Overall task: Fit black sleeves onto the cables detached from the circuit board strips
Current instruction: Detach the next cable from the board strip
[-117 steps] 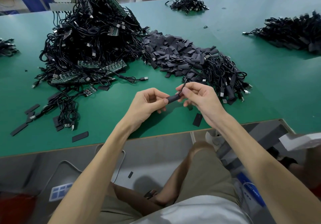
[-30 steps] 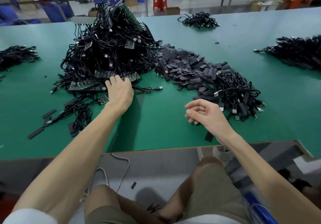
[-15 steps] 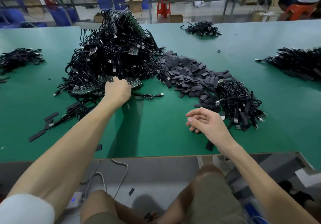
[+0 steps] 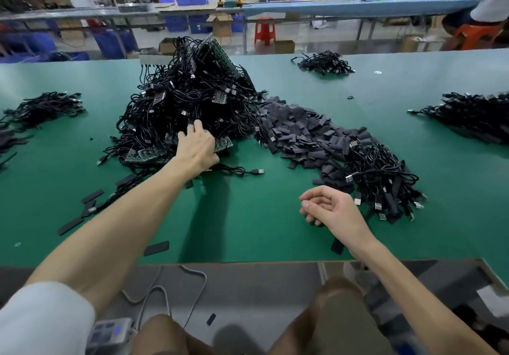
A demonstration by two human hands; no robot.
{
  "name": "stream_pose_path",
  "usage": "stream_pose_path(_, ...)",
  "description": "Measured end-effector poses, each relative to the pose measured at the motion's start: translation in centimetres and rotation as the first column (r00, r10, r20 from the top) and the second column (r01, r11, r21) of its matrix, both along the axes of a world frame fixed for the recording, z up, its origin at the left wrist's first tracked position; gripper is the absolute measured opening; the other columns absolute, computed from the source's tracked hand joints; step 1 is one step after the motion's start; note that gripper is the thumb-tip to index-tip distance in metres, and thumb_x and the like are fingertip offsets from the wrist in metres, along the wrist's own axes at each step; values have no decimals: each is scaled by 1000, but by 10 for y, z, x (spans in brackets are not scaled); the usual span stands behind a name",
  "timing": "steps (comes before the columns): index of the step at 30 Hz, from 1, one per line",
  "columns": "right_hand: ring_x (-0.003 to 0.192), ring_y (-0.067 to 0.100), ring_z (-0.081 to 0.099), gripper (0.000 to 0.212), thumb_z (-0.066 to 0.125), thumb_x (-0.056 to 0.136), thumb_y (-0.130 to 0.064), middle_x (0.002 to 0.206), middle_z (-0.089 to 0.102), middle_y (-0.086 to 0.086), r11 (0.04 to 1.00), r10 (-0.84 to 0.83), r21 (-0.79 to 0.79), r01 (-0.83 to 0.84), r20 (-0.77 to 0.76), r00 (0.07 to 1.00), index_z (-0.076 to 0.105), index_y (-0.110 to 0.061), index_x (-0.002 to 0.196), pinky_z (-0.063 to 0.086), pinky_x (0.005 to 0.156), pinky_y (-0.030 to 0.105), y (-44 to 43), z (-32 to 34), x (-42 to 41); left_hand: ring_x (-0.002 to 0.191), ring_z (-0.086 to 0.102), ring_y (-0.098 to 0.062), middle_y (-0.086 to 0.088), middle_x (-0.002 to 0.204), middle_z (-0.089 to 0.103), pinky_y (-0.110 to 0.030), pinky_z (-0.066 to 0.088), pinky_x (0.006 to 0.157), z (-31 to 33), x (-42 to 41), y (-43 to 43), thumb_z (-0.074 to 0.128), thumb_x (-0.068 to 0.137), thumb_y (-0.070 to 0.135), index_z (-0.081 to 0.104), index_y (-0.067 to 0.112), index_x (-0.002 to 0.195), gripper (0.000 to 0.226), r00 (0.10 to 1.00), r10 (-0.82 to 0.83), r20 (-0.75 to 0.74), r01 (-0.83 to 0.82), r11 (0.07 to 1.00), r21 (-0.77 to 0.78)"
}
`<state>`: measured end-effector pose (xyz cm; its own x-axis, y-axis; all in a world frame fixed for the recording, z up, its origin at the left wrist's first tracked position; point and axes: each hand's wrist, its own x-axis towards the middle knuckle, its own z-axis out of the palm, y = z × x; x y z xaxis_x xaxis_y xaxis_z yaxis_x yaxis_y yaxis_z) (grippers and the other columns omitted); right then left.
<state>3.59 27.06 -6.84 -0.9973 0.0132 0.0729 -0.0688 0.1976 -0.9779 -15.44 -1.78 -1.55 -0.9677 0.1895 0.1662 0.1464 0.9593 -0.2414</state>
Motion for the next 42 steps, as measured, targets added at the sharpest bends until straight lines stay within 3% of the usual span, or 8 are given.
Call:
stream_pose_path(6, 69, 17, 68, 5, 70, 95, -7, 81, 75, 9, 1000, 4, 5, -5, 5, 1000, 71, -10, 99, 52, 61, 23, 0, 1, 0, 105, 50, -39, -25, 128, 40, -52, 49, 85, 20, 6, -6, 78, 80, 48, 52, -4, 102, 62, 997, -38, -71, 39, 999, 12)
stream_pose_path(10, 69, 16, 68, 6, 69, 95, -6, 80, 75, 9, 1000, 4, -6, -4, 6, 1000, 71, -10, 98, 52, 60, 23, 0, 1, -1, 62, 50, -30, -26, 125, 39, -42, 48, 60, 35, 11, -7, 79, 81, 45, 45, -1, 96, 60, 996, -40, -83, 53, 986, 156)
stream_pose_path(13, 67, 16, 67, 5, 69, 95, -6, 79, 75, 9, 1000, 5, -20, -5, 1, 1000, 72, -10, 97, 51, 59, 22, 0, 1, -1, 51, 42, -26, -28, 128, 41, -40, 44, 60, 47, 11, -7, 72, 87, 43, 49, -3, 97, 52, 986, -3, -168, 52, 957, 286)
stream_pose_path(17, 67, 16, 67, 5, 70, 94, -7, 80, 75, 9, 1000, 7, -25, -7, -5, 1000, 72, -11, 97, 51, 58, 22, 2, -1, -2, 66, 56, -38, -22, 121, 47, -45, 50, 68, 66, 8, 7, 54, 96, 31, 59, 0, 96, 32, 973, 35, -230, 90, 855, 510)
stream_pose_path(24, 68, 16, 68, 6, 71, 95, -9, 81, 75, 10, 999, 10, -32, -10, -10, 1000, 73, -14, 96, 52, 59, 22, 2, -3, -2, 89, 70, -35, -28, 118, 62, -47, 61, 76, 40, 18, 34, 52, 98, 10, 60, -2, 110, 19, 919, -54, 390, -142, 878, 457)
stream_pose_path(34, 70, 17, 69, 5, 69, 97, -13, 83, 75, 9, 1000, 23, -19, -23, -20, 1000, 72, -14, 101, 53, 61, 23, 3, -3, -3, 77, 61, -30, -11, 91, 62, -36, 46, 63, 11, 84, 76, 56, 99, 8, 56, 13, 82, 18, 888, -333, 317, 195, 898, 395)
stream_pose_path(38, 71, 14, 69, 30, 65, 96, -39, 91, 77, 3, 999, 10, -39, -12, -34, 999, 66, -16, 114, 53, 61, 23, -2, 2, -1, 91, 61, -32, -10, 104, 59, -42, 53, 80, 10, 112, 96, 54, 95, 7, 67, 9, 111, 20, 883, -435, 180, 287, 800, 527)
stream_pose_path(42, 62, 7, 60, 41, 58, 90, -57, 75, 69, -6, 1000, -12, 24, 13, -44, 999, 68, -18, 96, 50, 60, 18, -2, 5, 1, 91, 60, -31, -5, 107, 48, -39, 47, 72, -2, 138, 124, 52, 97, 15, 54, 15, 123, 26, 838, -503, 213, 326, 774, 543)
